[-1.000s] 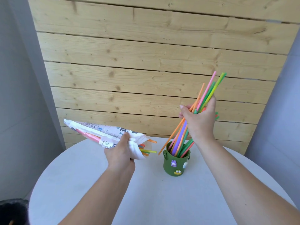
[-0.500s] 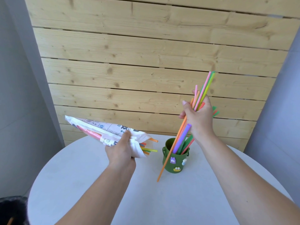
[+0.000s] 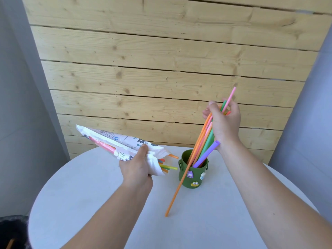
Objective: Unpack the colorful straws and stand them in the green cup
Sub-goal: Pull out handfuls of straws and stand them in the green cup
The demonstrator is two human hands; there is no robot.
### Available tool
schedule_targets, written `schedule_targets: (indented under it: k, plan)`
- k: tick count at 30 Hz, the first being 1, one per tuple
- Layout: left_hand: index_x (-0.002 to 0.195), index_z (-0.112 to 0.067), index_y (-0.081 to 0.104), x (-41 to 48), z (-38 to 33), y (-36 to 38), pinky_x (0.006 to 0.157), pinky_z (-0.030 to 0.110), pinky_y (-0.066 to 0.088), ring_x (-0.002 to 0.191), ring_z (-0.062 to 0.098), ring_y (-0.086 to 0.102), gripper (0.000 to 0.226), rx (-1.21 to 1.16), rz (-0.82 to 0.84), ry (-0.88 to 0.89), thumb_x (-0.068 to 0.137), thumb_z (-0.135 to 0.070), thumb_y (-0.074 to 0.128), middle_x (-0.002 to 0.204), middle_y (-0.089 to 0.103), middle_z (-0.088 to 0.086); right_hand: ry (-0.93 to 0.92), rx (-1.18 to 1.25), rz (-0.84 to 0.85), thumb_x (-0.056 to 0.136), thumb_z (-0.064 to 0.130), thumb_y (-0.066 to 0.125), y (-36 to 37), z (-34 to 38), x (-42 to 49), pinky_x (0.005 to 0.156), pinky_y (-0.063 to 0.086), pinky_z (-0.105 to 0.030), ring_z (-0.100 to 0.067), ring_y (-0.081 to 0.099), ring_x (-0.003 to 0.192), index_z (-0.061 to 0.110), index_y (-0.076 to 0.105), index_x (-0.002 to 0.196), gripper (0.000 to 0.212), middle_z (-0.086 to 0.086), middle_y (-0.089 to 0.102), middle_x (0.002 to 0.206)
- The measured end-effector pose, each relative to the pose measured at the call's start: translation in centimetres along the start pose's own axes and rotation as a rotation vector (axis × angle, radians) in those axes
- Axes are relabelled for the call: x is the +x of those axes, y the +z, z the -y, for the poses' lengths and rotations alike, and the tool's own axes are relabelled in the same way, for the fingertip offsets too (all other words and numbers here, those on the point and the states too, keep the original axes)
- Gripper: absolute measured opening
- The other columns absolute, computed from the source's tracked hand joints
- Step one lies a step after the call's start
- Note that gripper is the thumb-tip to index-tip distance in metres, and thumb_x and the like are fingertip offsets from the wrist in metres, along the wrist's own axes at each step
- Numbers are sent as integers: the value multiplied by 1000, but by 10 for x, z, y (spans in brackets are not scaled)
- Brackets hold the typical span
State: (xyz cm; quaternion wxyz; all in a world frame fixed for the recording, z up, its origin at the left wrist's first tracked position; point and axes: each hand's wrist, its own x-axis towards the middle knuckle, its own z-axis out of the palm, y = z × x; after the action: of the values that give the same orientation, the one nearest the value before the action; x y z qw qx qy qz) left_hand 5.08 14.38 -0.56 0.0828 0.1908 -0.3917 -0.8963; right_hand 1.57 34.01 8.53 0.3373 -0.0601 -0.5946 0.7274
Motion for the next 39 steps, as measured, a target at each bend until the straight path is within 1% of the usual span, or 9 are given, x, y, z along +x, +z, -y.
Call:
schedule_targets:
  k: [6, 11, 16, 19, 23, 25, 28, 34, 39]
  plan:
    - [130, 0, 65, 1, 0, 0, 72, 31, 60, 91, 24, 72, 38, 6, -5, -4, 94, -6, 73, 105, 73, 6, -31, -76, -28, 87, 36, 66, -6, 9, 9, 71, 54, -37, -18, 70, 83, 22, 51, 124, 43, -2, 71, 94]
    - [129, -1, 65, 1, 2, -1, 74, 32, 60, 93, 24, 73, 37, 24, -10, -5, 94, -7, 72, 108, 74, 8, -100, -114, -87, 91, 35, 59, -14, 19, 13, 90, 54, -35, -13, 65, 101, 19, 46, 137, 51, -7, 67, 123]
    - [128, 3, 65, -2, 7, -3, 90, 46, 60, 99, 33, 74, 37, 51, -7, -9, 93, -6, 73, 104, 72, 9, -126, -153, -93, 100, 27, 52, -22, 21, 13, 85, 44, -12, -12, 59, 118, 15, 40, 146, 49, -7, 60, 138]
    - [130, 3, 64, -6, 7, -4, 87, 41, 60, 95, 28, 73, 39, 60, -16, -18, 93, -6, 73, 109, 75, 12, -186, -177, -96, 100, 28, 49, -27, 25, 7, 92, 41, -8, -12, 54, 128, 13, 35, 149, 53, -6, 55, 142]
    - [132, 0, 62, -4, 2, -4, 79, 35, 60, 90, 25, 72, 43, 40, -20, -47, 92, -9, 75, 106, 72, 9, -255, -215, -240, 95, 32, 39, -46, 33, 1, 96, 43, -24, -11, 54, 110, 21, 53, 122, 32, 3, 56, 120]
    - [133, 1, 61, -4, -1, -4, 74, 33, 60, 90, 25, 71, 43, 39, -12, -57, 93, -9, 74, 106, 70, 9, -156, -209, -274, 93, 32, 37, -59, 33, -7, 89, 47, -39, -14, 56, 94, 30, 52, 96, 15, 6, 58, 99]
    - [135, 0, 60, -6, 0, -4, 67, 30, 62, 88, 24, 72, 46, 47, -8, -92, 93, -11, 75, 109, 71, 9, 53, -191, -263, 95, 33, 36, -80, 26, -33, 74, 47, -37, -18, 58, 80, 26, 52, 88, 18, 3, 60, 85]
    - [137, 1, 58, -12, -9, -11, 94, 51, 61, 99, 32, 74, 55, 48, -16, -145, 89, -16, 78, 132, 70, 25, 513, -535, 95, 96, 21, 54, -114, -3, -118, 64, 53, -36, -24, 60, 67, 8, 63, 88, 18, -12, 65, 85]
    - [133, -3, 60, -13, -29, -23, 71, 33, 61, 81, 22, 71, 46, 24, -27, -112, 92, -15, 75, 107, 70, 8, 612, -696, 559, 92, 35, 68, -65, -4, -156, 57, 57, -27, -16, 62, 61, 5, 70, 90, 31, -7, 69, 82]
